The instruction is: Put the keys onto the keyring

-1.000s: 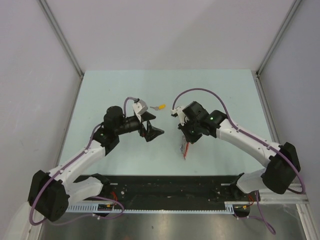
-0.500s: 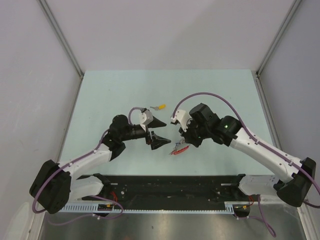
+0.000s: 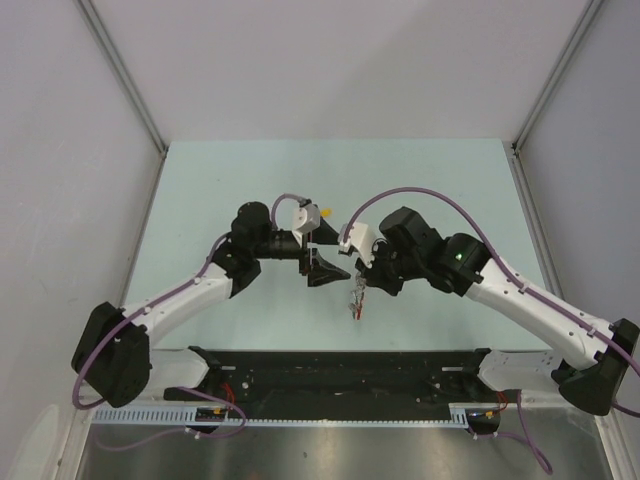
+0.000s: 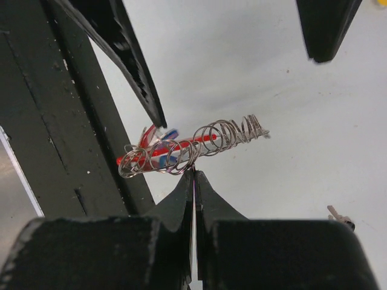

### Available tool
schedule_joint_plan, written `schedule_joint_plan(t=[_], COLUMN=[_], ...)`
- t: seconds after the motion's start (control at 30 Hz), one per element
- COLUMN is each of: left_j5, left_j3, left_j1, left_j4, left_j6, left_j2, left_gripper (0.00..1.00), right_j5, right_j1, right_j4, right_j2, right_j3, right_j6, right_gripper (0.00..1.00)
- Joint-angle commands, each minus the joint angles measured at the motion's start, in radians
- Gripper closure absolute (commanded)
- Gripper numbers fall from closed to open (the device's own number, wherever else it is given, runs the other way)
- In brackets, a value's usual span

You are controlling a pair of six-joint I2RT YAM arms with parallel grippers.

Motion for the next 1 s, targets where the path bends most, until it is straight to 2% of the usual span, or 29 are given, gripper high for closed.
schedule_joint_plan(t=[0.0,0.07,0.33,0.67,0.97], left_j5=[0.085,0.08,0.079,0.027,0.019], left_j3=[-0.03,-0.046,-0.199,-0.207,-0.216], left_j1=[-0.035,-0.05,-0.093,-0.127,-0.159], left_j4=[0.094,0.111,0.444,0.481,0.426], left_j6=[-0.072,-0.097,-0.25,-0.235,-0.212], left_j2=[0.052,0.058,0.078,0.08,0.066], left_gripper=[0.11,0.1,0.07,0.08,0.17], right_j5=[-0.01,-0.01,0.0,0.002,0.026], right_j1=[0.016,0.016,0.021,0.024,0.006], right_j4=[-0.001,-0.002,-0.01,-0.002,0.011], right_j2=[-0.003,-0.004,-0.017,-0.01,-0.012], right_j3=[0.041,0.04,0.034,0.015,0.011], right_j6=[-0.019,-0.02,-0.017,-0.011,0.004], right_gripper=[1.0,1.0,1.0,1.0,1.0])
